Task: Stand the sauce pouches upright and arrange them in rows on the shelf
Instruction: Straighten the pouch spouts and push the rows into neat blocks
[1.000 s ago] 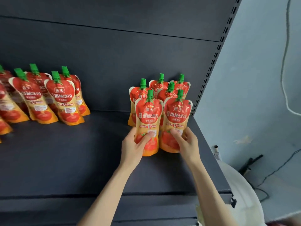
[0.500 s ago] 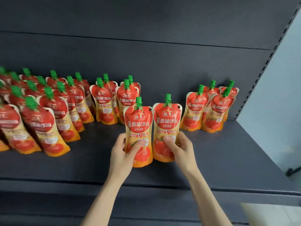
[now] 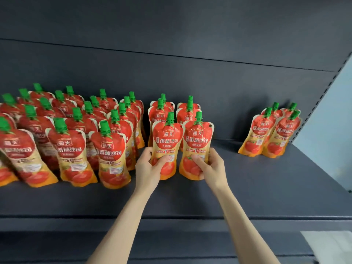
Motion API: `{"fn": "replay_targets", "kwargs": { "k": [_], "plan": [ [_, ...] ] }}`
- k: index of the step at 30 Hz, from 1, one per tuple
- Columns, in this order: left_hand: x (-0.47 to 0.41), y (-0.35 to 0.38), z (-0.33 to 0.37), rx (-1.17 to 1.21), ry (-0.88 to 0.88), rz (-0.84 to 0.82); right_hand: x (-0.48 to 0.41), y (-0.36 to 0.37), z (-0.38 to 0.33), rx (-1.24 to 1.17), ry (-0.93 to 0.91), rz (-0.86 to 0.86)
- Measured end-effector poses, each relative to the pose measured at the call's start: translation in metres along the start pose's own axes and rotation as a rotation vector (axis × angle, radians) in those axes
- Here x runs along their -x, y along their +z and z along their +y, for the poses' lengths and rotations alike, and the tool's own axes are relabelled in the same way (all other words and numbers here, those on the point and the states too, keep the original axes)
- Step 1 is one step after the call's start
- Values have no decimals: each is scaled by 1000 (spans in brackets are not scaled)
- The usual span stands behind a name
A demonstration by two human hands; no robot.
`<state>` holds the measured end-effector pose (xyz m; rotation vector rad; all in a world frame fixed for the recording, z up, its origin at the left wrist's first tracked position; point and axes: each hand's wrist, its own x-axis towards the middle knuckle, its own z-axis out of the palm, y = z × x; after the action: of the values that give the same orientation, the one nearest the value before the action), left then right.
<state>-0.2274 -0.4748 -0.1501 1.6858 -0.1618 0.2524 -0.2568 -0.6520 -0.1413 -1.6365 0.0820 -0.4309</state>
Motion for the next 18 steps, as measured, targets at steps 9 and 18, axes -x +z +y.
{"fn": "replay_targets", "kwargs": {
  "k": [9, 18],
  "plan": [
    [-42, 8, -9, -24, -29, -13, -46, 17, 19, 49, 11, 12],
    [-28, 18, -25, -234, 12, 170, -45, 18, 34, 112, -15, -27]
  ]
}}
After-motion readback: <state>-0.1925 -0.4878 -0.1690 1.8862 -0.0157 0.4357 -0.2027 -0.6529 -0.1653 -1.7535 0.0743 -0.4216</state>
